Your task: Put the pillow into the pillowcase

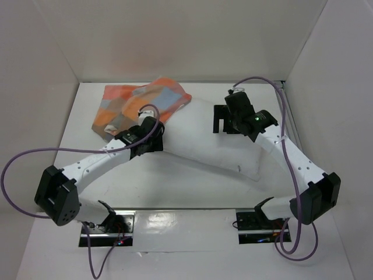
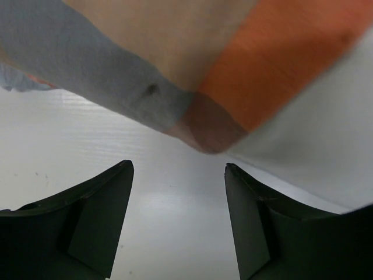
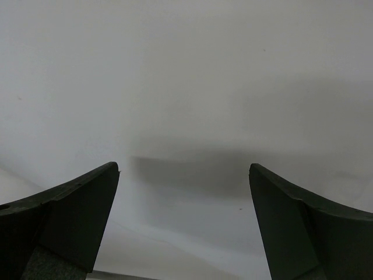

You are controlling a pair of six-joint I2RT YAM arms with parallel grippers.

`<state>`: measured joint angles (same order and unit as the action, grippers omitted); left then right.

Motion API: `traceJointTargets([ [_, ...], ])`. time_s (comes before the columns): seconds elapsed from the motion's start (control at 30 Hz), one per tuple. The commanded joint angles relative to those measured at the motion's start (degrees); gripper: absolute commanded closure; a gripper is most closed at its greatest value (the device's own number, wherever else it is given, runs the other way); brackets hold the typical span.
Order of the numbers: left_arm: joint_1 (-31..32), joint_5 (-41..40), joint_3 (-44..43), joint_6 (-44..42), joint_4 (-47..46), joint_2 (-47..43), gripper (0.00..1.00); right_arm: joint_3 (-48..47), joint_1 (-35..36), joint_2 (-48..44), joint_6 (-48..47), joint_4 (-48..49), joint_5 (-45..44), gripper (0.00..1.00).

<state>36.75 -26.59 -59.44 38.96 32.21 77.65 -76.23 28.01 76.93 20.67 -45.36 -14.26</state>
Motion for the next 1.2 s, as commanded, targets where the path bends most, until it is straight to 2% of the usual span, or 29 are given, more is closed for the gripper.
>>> traceJointTargets([
  [0.0, -2.73, 1.45, 0.9, -0.72, -7.32, 2.33, 0.25, 2.13, -0.94, -3.44, -0.28, -3.85, 1.08, 0.0],
  [0.1, -4.23, 2.95, 0.38, -3.09, -9.79, 3.73, 0.26, 3.97, -2.16, -4.86, 0.25, -5.44, 2.3, 0.0],
  [0.2, -6.42, 2.95, -1.55, -3.71, -9.09, 5.32, 0.34, 6.08, -2.7, -6.26, 1.39, -7.37, 2.31, 0.0],
  [0.23, -6.95, 2.95, -1.56, -3.72, -8.57, 5.84, 0.41, 7.13, -3.22, -7.57, 1.39, -8.15, 2.31, 0.0],
  [0.27, -6.96, 2.95, -1.56, -3.72, -8.56, 5.85, 0.43, 7.75, -3.75, -7.58, 2.09, -8.16, 2.31, 0.0],
  [0.47, -7.48, 5.14, -2.08, -3.72, -7.95, 5.85, 0.84, 10.3, -6.56, -9.07, 2.63, -9.74, 3.63, 0.0],
  [0.5, -7.48, 6.27, -2.08, -3.72, -7.95, 5.24, 0.99, 10.31, -6.56, -9.07, 3.15, -9.74, 3.1, 0.0],
  [0.67, -5.3, 10.58, -3.84, -6.26, -6.9, 5.23, 1.0, 18.03, -7.09, -8.03, 3.68, -3.43, 5.98, 0.0],
  [0.7, -4.68, 12.86, -5.93, -6.96, -6.37, 6.02, 1.0, 20.04, -7.09, -7.24, 3.68, 0.15, 7.57, 0.04],
  [0.73, -4.06, 14.36, -7.43, -8.27, -5.67, 6.72, 1.0, 20.06, -7.09, -6.36, 3.68, 2.28, 11.24, 0.29],
  [0.83, -1.43, 21.74, -18.66, -9.6, -0.67, 11.81, 1.0, 17.97, -7.09, -1.97, 2.46, 10.1, 14.34, 0.75],
  [0.87, 0.32, 23.5, -22.61, -10.65, 0.83, 13.65, 1.0, 15.43, -7.09, 1.53, 1.75, 10.73, 14.35, 0.99],
  [0.9, 1.29, 25.6, -30.83, -11.44, 3.89, 17.59, 1.0, 7.84, -7.61, 3.56, 1.14, 9.43, 14.35, 1.0],
  [0.97, 3.75, 27.02, -39.22, -14.24, 6.98, 21.74, 1.0, -0.81, -7.62, 8.04, -0.54, 7.23, 13.82, 1.0],
  [1.0, 4.37, 27.64, -48.05, -15.13, 8.56, 23.85, 1.0, -4.25, -7.62, 8.06, -1.15, 7.22, 13.82, 1.0],
  [1.03, 4.38, 28.51, -52.66, -15.75, 11.97, 28.39, 1.0, -9.24, -7.62, 8.06, -1.15, 7.74, 14.52, 1.0],
  [1.07, 4.99, 29.13, -57.23, -16.37, 13.31, 30.61, 1.0, -10.77, -7.62, 8.06, -0.28, 8.27, 15.13, 1.0],
  [1.1, 5.0, 32.36, -66.5, -16.37, 16.02, 34.98, 1.0, -12.61, -7.01, 8.06, 1.2, 8.88, 16.01, 1.0],
  [1.17, 5.0, 36.24, -74.73, -16.37, 17.1, 38.62, 1.0, -12.63, -5.52, 6.84, 3.14, 8.89, 16.02, 1.0],
])
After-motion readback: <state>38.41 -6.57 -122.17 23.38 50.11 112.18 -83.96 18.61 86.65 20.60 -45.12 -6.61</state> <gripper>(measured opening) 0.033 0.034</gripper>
